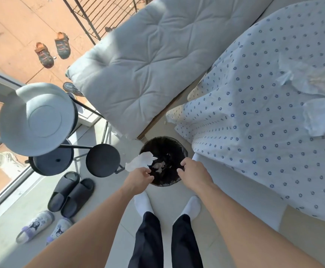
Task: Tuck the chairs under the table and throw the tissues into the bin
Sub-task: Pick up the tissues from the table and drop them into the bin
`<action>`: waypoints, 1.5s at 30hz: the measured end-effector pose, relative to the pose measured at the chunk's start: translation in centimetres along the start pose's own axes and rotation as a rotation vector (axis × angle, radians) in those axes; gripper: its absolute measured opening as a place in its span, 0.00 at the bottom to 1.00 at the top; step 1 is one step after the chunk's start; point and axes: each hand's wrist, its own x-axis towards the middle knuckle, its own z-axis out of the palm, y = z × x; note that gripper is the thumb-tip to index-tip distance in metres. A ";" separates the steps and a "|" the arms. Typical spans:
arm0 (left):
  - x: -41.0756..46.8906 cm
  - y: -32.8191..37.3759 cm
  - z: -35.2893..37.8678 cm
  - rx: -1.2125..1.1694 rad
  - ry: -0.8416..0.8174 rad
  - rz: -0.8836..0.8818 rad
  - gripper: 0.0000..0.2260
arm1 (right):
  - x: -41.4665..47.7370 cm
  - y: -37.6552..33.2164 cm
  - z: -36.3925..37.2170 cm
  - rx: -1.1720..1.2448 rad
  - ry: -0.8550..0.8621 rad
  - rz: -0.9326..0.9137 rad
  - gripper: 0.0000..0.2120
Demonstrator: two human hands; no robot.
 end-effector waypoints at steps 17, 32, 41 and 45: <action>-8.2 2.7 -3.3 0.044 0.027 0.098 0.17 | -7.1 -0.5 -3.8 0.071 0.052 -0.010 0.18; -29.1 18.6 -8.9 0.174 -0.014 0.479 0.13 | -27.3 1.0 -21.2 0.451 0.369 0.114 0.18; -29.8 29.9 -7.3 0.331 -0.008 0.650 0.09 | -29.4 10.0 -28.8 0.553 0.549 0.209 0.19; -29.1 35.0 -4.6 0.247 -0.055 0.611 0.09 | -27.8 14.8 -31.7 0.593 0.560 0.244 0.20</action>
